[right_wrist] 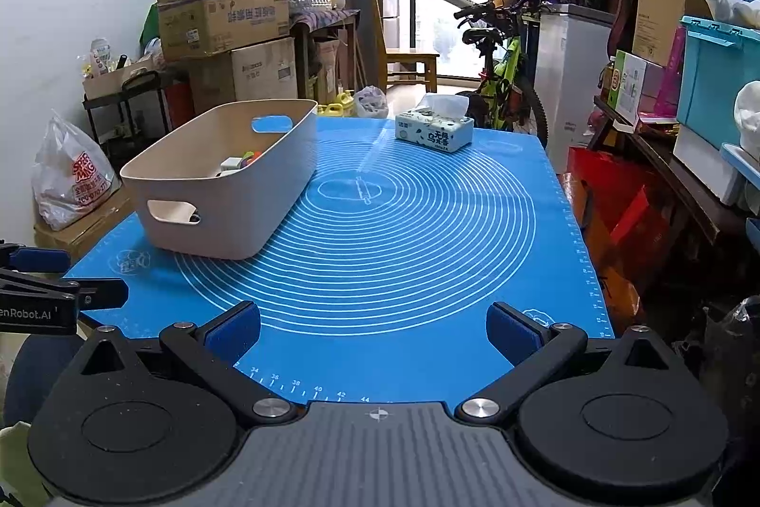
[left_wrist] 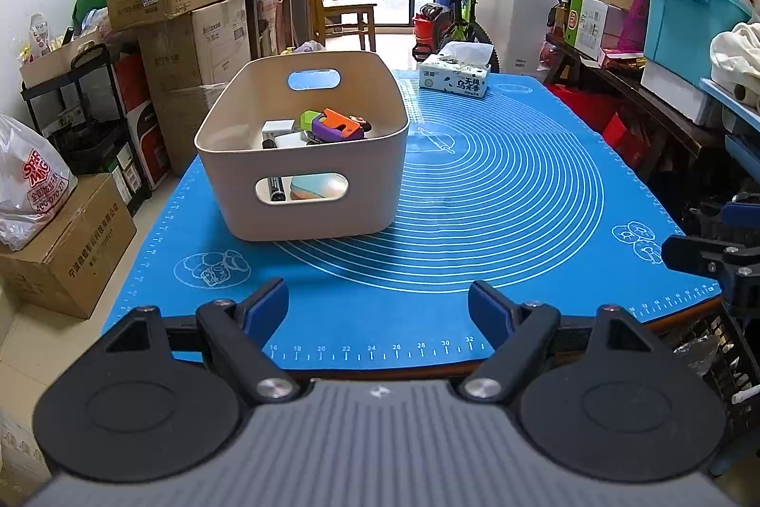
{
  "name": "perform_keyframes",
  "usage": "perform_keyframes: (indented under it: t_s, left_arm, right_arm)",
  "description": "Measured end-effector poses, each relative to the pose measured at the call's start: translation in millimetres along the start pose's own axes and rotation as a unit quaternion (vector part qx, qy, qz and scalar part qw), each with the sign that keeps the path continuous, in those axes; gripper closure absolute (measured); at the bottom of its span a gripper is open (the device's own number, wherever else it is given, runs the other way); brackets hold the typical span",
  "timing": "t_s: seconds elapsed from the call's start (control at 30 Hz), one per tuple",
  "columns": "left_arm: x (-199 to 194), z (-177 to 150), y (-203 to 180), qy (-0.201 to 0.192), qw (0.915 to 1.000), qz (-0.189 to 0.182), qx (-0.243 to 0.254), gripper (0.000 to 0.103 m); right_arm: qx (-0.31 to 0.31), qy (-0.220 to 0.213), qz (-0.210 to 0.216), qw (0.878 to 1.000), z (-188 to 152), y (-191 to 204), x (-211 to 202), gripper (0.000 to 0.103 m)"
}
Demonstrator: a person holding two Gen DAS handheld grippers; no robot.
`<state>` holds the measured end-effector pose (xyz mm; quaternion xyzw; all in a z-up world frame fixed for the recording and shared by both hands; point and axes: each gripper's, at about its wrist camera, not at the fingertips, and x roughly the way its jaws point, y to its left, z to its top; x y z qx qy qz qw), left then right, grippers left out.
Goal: Organize rigid objects
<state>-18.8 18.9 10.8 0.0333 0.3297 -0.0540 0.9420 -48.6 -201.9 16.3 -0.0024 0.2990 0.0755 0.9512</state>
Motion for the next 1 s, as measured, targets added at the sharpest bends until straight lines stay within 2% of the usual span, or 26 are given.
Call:
perform_keyframes:
  t_s: [1.0]
  left_arm:
    - [4.7, 0.3, 0.4, 0.004, 1.0000, 0.000, -0.001, 0.020]
  right_arm:
    - [-0.002, 0.007, 0.002, 1.000, -0.9, 0.3, 5.2, 0.003]
